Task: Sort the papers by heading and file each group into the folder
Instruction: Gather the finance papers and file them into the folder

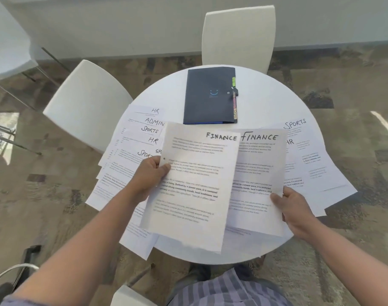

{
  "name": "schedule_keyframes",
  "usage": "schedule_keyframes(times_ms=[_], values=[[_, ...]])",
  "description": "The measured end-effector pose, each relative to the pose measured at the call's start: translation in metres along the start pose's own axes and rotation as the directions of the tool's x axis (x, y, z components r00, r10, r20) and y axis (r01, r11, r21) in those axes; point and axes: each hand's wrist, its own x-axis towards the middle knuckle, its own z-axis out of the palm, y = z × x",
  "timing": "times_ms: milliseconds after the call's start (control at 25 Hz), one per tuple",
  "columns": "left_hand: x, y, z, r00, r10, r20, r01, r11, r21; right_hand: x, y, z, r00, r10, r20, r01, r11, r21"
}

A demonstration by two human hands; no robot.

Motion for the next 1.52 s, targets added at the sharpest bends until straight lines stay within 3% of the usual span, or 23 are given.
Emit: schedule_keyframes(times_ms=[280, 600, 720, 920, 1080, 1160, 1320, 1520], values=[[0.001, -0.028, 0.038, 0.998, -0.028, -0.065, 0.023, 0.997, -0.076, -0.029, -0.014, 0.035, 0.975, -0.019, 0.223, 0.012, 0.999, 0.031], [-0.013, -0.032, 0.046, 0.994, -0.076, 0.084, 0.098, 0.95, -0.296, -0.048, -0.021, 0.043, 0.933, -0.023, 0.359, -0.002, 0.997, 0.071], [-0.018, -0.028, 0.043, 0.998, 0.006, 0.06, 0.012, 0.96, -0.281, -0.053, -0.031, 0.046, 0.902, -0.069, 0.425, -0.002, 0.986, 0.164], [-0.037, -0.009, 0.047, 0.971, 0.238, 0.015, -0.226, 0.937, -0.265, -0.051, -0.047, 0.058, 0.925, -0.275, 0.26, 0.267, 0.961, 0.067], [-0.05, -0.002, 0.05, 0.937, 0.344, -0.055, -0.344, 0.889, -0.301, -0.052, -0.051, 0.066, 0.911, -0.353, 0.212, 0.353, 0.935, 0.04], [-0.051, -0.014, 0.052, 0.944, 0.322, -0.067, -0.328, 0.906, -0.269, -0.046, -0.043, 0.066, 0.916, -0.347, 0.203, 0.361, 0.932, -0.033], [-0.054, -0.042, 0.067, 0.986, 0.149, -0.07, -0.155, 0.983, -0.096, -0.036, -0.02, 0.066, 0.935, -0.266, 0.235, 0.312, 0.931, -0.188], [-0.046, -0.057, 0.066, 0.989, 0.122, -0.081, -0.124, 0.992, -0.02, -0.038, -0.019, 0.067, 0.942, -0.257, 0.215, 0.304, 0.926, -0.223]])
